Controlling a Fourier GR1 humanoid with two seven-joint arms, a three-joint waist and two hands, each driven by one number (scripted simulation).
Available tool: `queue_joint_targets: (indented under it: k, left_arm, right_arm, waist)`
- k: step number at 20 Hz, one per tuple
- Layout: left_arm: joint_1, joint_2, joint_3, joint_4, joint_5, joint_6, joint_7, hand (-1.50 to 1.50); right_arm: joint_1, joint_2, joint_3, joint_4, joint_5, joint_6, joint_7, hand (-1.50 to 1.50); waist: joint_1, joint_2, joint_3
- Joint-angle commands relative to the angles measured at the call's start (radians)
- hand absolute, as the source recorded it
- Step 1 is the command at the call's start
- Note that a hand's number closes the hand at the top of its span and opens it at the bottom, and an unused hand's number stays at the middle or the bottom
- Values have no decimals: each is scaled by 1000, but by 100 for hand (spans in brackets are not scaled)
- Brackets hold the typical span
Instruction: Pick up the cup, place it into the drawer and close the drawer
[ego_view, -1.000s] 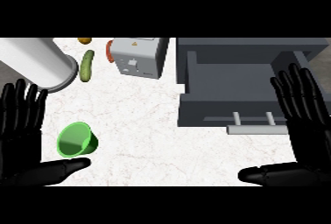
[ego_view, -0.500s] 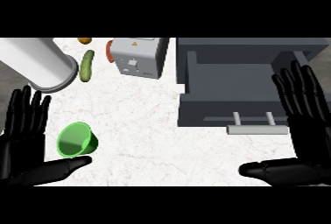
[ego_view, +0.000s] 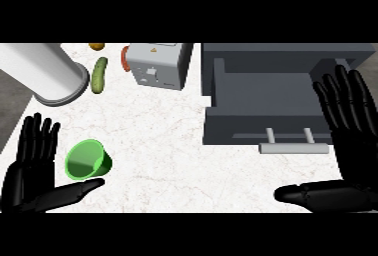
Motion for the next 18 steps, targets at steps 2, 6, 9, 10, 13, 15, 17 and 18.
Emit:
queue_joint_targets:
  k: [2, 6, 9, 10, 13, 15, 17, 18]
  left_arm:
    - [14, 0, 26, 101, -7, -8, -76, -150]
    - [-37, 36, 72, 215, 9, -34, -132, -150]
    - [-14, 41, 67, 263, 17, -78, -172, -150]
    - [54, 37, 80, 288, 25, -113, -239, -150]
    - [14, 34, 60, 289, 11, -89, -194, -150]
    - [-61, 62, 109, 524, -20, -100, -363, -150]
    - [-107, 77, 126, 507, 24, -89, -281, -150]
    - [-33, 59, 103, 517, 3, -119, -341, -150]
  right_arm:
    - [-8, -3, -18, -6, -19, 0, 23, -150]
    - [8, -26, -32, -48, -41, 22, 50, -150]
    - [55, 20, 19, -4, 5, 21, -36, -150]
    - [-30, 21, -3, 36, 8, -17, -7, -150]
    - [55, 23, 15, -18, 15, 10, -33, -150]
    - [29, 4, 14, -15, -2, 25, 4, -150]
    - [49, -12, -45, 13, -56, 59, -43, -150]
    - [27, -17, -8, -92, -50, 37, 74, -150]
  waist:
    - [0, 0, 0]
    - [-3, 0, 0]
    - [-1, 0, 0]
    - [3, 0, 0]
    - [0, 0, 0]
    - [-4, 1, 0]
    - [-3, 0, 0]
    - [-2, 0, 0]
